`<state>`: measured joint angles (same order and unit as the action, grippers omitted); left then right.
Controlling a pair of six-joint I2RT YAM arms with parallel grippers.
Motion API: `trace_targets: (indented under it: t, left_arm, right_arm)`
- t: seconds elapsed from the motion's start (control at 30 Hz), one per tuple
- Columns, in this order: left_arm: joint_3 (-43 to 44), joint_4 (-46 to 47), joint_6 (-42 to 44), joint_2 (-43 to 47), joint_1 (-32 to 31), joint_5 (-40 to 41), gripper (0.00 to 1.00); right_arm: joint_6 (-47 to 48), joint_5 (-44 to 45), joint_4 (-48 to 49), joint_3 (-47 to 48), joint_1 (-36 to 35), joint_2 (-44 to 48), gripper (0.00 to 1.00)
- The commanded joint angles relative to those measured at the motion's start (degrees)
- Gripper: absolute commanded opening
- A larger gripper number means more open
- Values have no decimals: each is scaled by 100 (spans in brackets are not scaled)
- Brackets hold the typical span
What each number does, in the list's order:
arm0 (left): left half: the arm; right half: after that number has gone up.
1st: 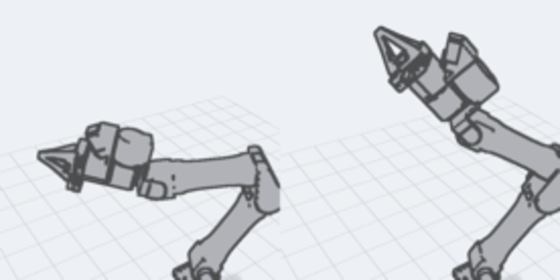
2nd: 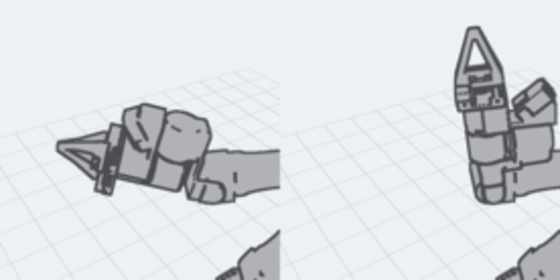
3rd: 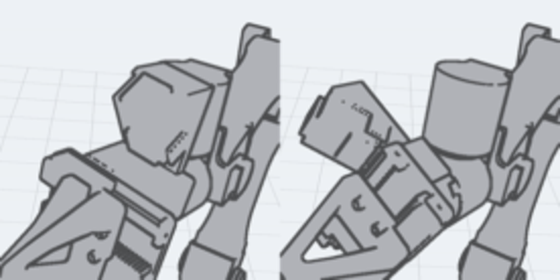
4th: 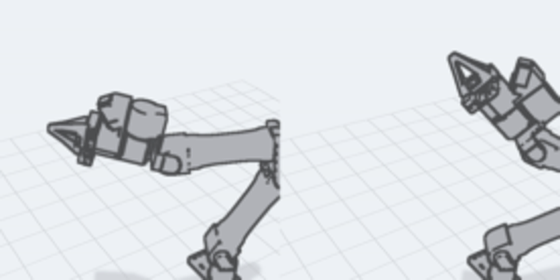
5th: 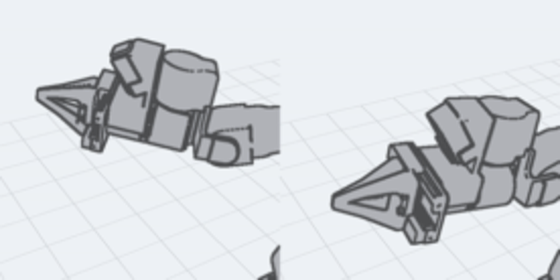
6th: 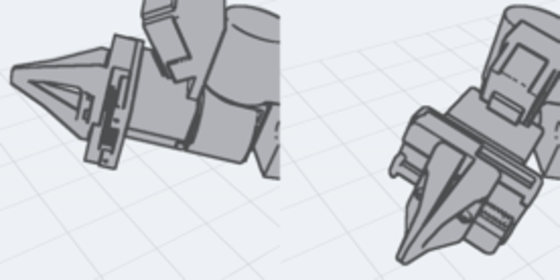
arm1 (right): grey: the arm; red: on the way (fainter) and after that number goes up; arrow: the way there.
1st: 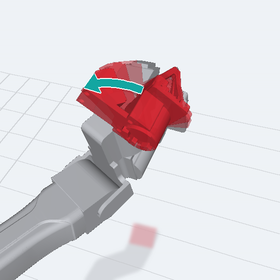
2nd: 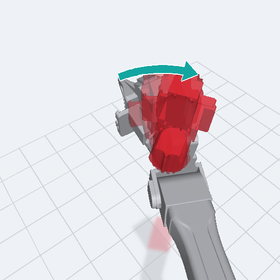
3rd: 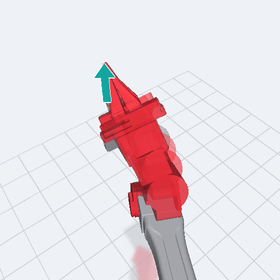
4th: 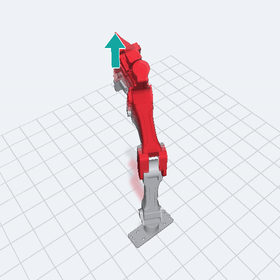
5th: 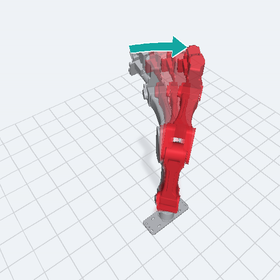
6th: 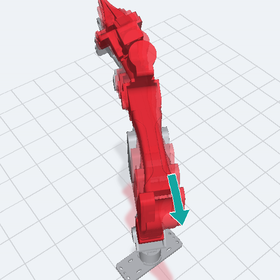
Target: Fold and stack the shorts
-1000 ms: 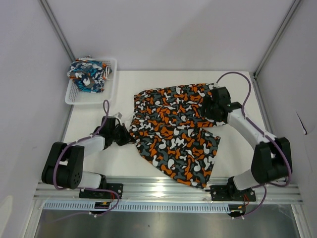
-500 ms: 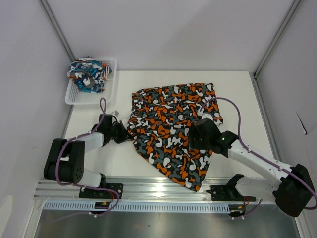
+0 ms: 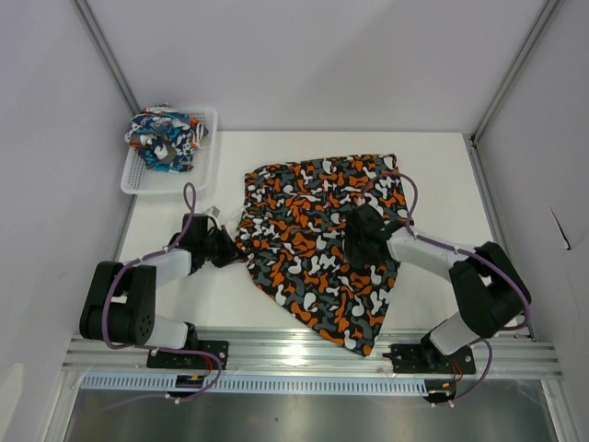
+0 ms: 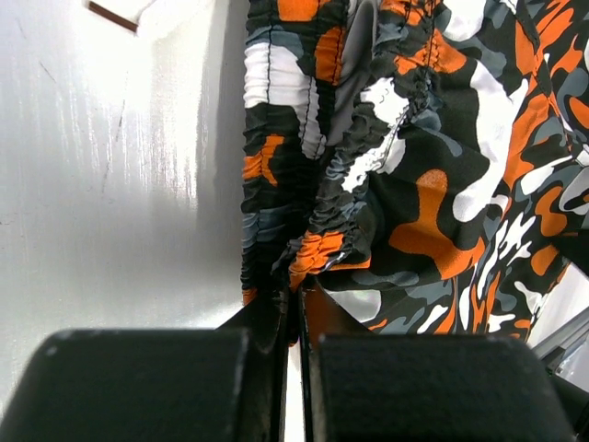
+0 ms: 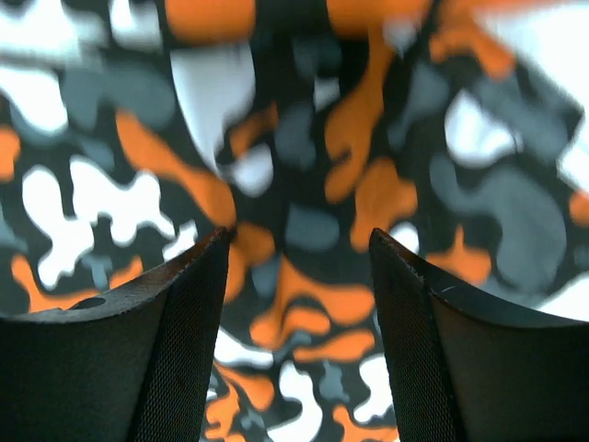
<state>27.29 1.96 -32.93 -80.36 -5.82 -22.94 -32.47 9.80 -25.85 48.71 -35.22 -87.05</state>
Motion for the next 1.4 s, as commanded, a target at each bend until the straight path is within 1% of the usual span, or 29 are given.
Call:
trace_targets:
  t: [0.0,0.23,0.5,0.6,0.63,0.7,0.73,0.77,0.8,0.83,0.87,0.93,0.97,1.03,1.07,1.17,1.2,1.27,1.3,1.33,1.37]
  left_arm:
    - [31,-64,23,134,64,123,1]
    - [206,-99,-56,29,64,123,3]
    - [628,-152,-240,-59,64,114,4]
    - [681,-152,-241,-85,64,123,5]
    - [681,-152,-232,-85,64,123,8]
    - [620,-152,-197,-59,64,132,13]
    - [559,-152,-179,-42,64,149,18]
    - [480,-152,-188,-24,64,149,22]
    - [436,-152,-179,20,64,149,26]
    - [392,-126,-188,37,64,141,32]
    - [278,-108,-188,64,64,132,34]
    - [190,-81,-188,108,64,132,39]
    - [172,-81,-179,117,64,123,40]
    - [119,-73,-170,169,64,123,42]
    - [101,-64,-170,178,64,123,42]
    - [48,-55,-161,231,64,123,43]
    - [-21,-55,-153,248,64,140,43]
    - [-109,-55,-135,362,73,175,48]
    - [-153,-55,-152,406,64,202,52]
    - [-232,-29,-170,468,64,211,60]
    - [-302,-3,-188,590,64,211,64]
  right_arm:
    - [241,31,220,577,200,-505,64]
    - [619,-215,19,1614,815,-1639,64]
    - [953,-356,-403,3335,1298,-3141,63]
    - [979,-400,-500,3741,1421,-3336,62]
    - [1031,-418,-526,3777,1430,-3310,63]
    - [1076,-374,-527,3769,1431,-3162,68]
    - [1102,-374,-501,3647,1430,-2943,70]
    - [1102,-374,-483,3559,1439,-2819,73]
    - [1111,-383,-465,3462,1439,-2670,74]
    - [1111,-383,-422,3226,1439,-2521,75]
    - [1085,-409,-378,3076,1448,-2162,75]
    - [1024,-479,-281,2768,1474,-1748,77]
    - [962,-505,-281,2471,1509,-1328,78]
    - [874,-497,-333,2171,1527,-887,80]
    - [761,-471,-359,1899,1527,-449,81]
    - [584,-453,-579,1494,1501,168,83]
    - [445,-436,-666,1231,1457,536,83]
    - [294,-331,-904,966,1361,872,84]
    - [50,-252,-992,695,1230,1169,84]
    - [-92,-172,-1123,545,1167,1329,84]
    - [-232,-102,-1159,395,1123,1487,84]
